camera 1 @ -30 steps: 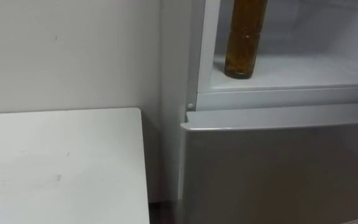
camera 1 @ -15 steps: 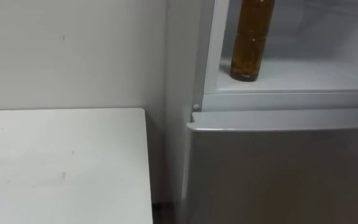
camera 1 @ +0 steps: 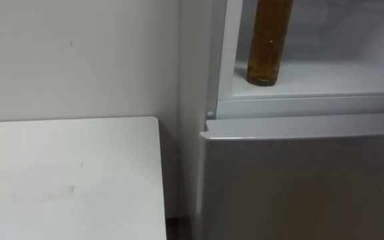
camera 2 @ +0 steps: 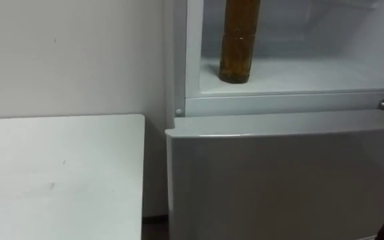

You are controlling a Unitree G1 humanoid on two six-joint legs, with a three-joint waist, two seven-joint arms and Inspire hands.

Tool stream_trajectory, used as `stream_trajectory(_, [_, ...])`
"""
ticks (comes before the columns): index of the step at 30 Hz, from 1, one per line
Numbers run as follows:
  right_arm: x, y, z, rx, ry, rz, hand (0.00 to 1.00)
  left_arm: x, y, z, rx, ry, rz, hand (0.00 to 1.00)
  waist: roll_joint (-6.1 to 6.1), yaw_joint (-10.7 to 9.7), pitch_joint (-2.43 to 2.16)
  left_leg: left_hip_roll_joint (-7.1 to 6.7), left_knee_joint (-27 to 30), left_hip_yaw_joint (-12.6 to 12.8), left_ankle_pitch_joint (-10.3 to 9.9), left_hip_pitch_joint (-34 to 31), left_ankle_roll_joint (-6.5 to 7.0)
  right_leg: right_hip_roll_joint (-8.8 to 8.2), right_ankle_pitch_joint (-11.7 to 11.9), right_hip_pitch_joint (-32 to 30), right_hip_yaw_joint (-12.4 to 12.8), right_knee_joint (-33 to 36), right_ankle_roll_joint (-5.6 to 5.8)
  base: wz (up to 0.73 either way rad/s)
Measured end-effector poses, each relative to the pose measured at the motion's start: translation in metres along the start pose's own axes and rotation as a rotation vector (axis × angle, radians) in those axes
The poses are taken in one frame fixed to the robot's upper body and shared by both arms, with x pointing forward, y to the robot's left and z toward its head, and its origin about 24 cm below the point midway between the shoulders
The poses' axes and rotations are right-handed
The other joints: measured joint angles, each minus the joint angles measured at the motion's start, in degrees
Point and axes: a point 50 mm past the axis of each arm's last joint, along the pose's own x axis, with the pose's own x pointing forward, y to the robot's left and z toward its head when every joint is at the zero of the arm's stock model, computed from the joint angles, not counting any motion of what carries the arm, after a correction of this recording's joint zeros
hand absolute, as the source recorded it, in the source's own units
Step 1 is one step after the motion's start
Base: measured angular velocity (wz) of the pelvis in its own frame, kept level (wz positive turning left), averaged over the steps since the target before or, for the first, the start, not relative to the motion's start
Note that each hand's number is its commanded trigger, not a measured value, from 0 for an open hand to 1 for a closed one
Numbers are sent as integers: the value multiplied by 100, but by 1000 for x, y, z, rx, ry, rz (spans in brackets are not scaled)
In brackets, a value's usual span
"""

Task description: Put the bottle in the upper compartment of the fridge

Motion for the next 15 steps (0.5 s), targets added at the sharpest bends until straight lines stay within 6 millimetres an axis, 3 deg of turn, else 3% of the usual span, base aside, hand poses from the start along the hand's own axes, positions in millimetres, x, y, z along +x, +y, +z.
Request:
stream_trajectory(8, [-7,8,-5,-67,-2,56,0,-2,-8,-4,-7,17,-19,0,-47,-29,3,-23,0,11,8,5,12,-16,-8,3,36,5,11,0])
stream_trajectory(12, [-8,8,-8,-100,12,67,0,-2,-9,-6,-16,27,-22,0,-122,-47,44,-34,4,10,9,8,14,-24,-37,-36,49,4,19,0])
stream_trajectory(15, [-10,12,-8,-126,2,89,0,-2,-9,-4,-18,24,-23,0,-134,-54,45,-34,4,19,9,16,14,-20,-42,-38,81,-2,21,-4])
